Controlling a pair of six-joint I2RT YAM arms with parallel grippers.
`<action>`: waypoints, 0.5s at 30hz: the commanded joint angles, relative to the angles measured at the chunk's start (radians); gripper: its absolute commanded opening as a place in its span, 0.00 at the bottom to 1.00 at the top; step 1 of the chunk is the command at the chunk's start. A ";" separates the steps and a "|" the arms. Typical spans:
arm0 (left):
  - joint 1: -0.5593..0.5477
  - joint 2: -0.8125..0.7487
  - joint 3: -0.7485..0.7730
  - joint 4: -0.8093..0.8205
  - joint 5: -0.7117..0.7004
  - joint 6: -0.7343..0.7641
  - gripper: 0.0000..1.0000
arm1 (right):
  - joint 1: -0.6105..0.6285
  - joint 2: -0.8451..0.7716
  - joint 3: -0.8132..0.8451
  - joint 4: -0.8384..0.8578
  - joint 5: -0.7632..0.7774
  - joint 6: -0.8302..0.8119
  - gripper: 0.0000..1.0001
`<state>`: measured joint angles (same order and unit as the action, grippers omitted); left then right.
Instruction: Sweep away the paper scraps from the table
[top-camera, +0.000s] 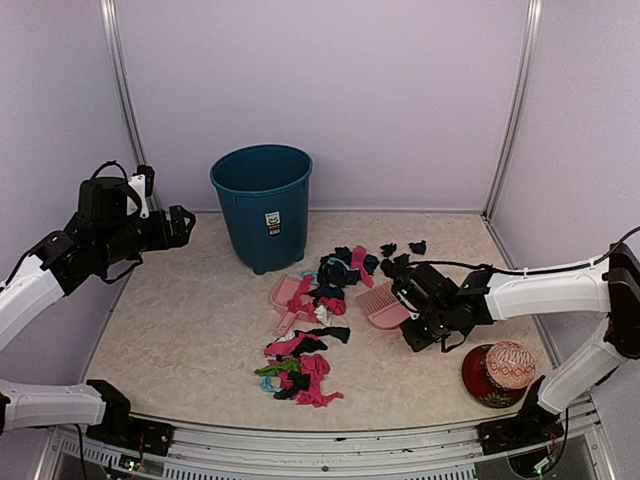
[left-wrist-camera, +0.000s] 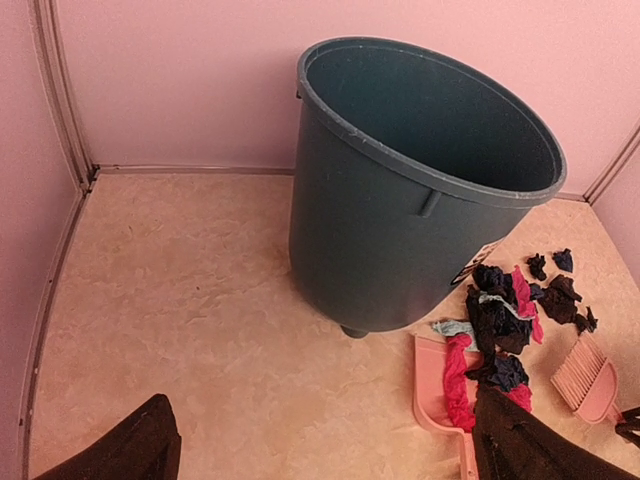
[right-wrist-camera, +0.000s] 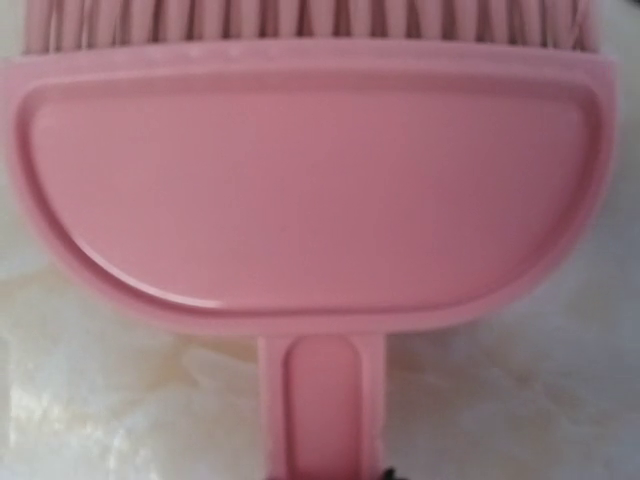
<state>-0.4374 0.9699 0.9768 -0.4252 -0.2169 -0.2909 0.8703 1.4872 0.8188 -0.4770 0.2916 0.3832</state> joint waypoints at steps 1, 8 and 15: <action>0.001 -0.015 -0.012 0.052 0.043 -0.038 0.99 | 0.004 -0.096 -0.022 -0.023 0.047 0.012 0.00; -0.019 -0.027 -0.030 0.072 0.130 -0.121 0.99 | 0.013 -0.249 -0.045 0.064 0.025 -0.106 0.00; -0.073 -0.049 -0.046 0.076 0.306 -0.229 0.99 | 0.037 -0.333 -0.049 0.162 -0.056 -0.260 0.00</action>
<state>-0.4812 0.9440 0.9447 -0.3809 -0.0402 -0.4389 0.8825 1.1969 0.7792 -0.4107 0.2890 0.2344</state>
